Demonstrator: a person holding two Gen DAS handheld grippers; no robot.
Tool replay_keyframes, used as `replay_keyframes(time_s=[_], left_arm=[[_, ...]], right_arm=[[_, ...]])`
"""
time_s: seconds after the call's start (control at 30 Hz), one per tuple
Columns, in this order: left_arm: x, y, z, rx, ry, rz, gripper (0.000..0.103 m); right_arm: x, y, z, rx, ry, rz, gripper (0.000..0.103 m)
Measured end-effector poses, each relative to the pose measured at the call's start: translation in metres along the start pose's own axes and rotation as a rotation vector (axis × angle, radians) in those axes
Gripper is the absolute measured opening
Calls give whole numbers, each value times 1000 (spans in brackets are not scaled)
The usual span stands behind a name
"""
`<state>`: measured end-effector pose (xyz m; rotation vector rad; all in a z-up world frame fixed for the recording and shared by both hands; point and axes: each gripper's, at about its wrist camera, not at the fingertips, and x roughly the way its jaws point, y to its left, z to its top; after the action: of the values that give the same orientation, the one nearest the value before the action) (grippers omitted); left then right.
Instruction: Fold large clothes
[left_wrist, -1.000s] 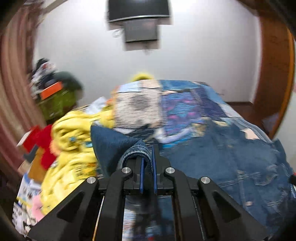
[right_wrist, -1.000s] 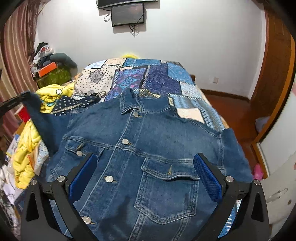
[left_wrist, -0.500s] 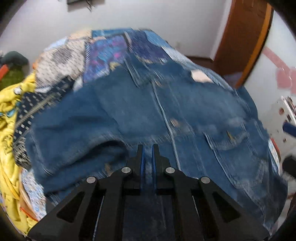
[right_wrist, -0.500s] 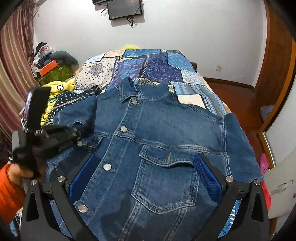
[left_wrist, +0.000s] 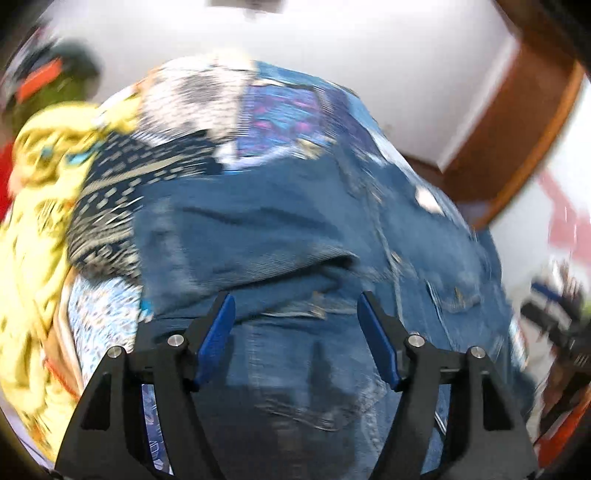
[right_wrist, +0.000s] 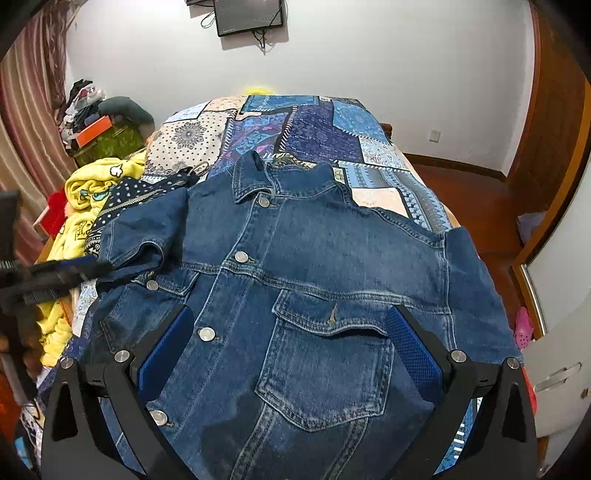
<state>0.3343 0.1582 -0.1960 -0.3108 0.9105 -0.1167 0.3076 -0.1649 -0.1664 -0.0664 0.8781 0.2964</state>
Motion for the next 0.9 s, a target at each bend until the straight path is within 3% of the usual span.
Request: replay_keyframes(time_s=[0.1, 0.23, 0.3, 0.5, 0.6, 0.63, 0.67, 0.77, 0.9], left_arm=[[-1, 46, 4, -157, -2, -51, 68], [12, 95, 3, -319, -2, -43, 68], [23, 112, -1, -381, 14, -49, 68], [57, 132, -5, -506, 86, -165, 68], [67, 133, -4, -529, 92, -168, 59], [68, 134, -3, -526, 91, -157, 47], [71, 135, -2, -521, 93, -144, 42], [74, 133, 3, -505, 92, -115, 34], [63, 113, 16, -368, 62, 7, 29]], right_arm=[[2, 3, 0, -2, 2, 3, 103], [7, 7, -2, -14, 19, -2, 103], [9, 8, -4, -23, 30, -7, 103], [17, 5, -6, -20, 56, -27, 103], [17, 2, -7, -4, 65, -22, 103], [17, 1, -7, -2, 67, -20, 103], [18, 1, -7, -2, 69, -19, 103], [15, 2, -5, -6, 62, -22, 103], [11, -1, -5, -12, 51, -24, 103]])
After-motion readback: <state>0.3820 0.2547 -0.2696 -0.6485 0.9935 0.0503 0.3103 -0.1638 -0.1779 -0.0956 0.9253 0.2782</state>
